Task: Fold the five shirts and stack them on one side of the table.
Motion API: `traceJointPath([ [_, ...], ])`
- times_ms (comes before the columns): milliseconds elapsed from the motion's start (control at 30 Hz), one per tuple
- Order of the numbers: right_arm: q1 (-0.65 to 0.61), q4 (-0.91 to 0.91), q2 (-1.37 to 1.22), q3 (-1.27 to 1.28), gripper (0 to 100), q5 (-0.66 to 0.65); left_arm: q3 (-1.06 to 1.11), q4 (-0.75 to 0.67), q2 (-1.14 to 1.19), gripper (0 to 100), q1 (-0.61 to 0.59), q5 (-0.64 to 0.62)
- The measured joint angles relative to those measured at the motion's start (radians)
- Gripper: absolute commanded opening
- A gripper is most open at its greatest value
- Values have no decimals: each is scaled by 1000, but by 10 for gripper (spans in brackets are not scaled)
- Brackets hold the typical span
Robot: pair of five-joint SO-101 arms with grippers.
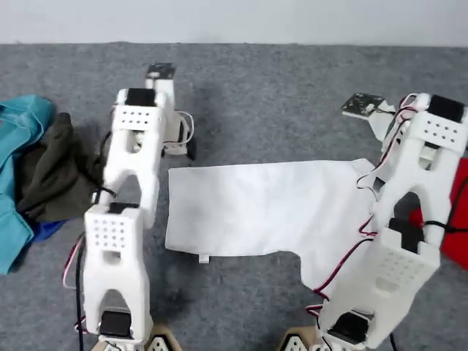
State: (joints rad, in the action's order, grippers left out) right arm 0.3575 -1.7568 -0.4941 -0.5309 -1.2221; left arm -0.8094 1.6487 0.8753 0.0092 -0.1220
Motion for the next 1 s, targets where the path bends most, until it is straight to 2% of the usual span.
traceJointPath([
  [133, 0, 0, 0, 0, 365, 0, -222, 69, 178, 244, -20, 41],
  [200, 0, 0, 0, 0, 365, 0, -262, 75, 206, 207, -40, 46],
  [300, 0, 0, 0, 0, 365, 0, -253, 75, 209, 114, -51, 58],
  [433, 0, 0, 0, 0, 365, 0, -173, 75, 207, 24, -14, 163],
  [600, 0, 0, 0, 0, 365, 0, -118, 74, 201, 19, 48, 230],
  [1000, 0, 0, 0, 0, 365, 0, -100, 74, 195, 14, 49, 241],
])
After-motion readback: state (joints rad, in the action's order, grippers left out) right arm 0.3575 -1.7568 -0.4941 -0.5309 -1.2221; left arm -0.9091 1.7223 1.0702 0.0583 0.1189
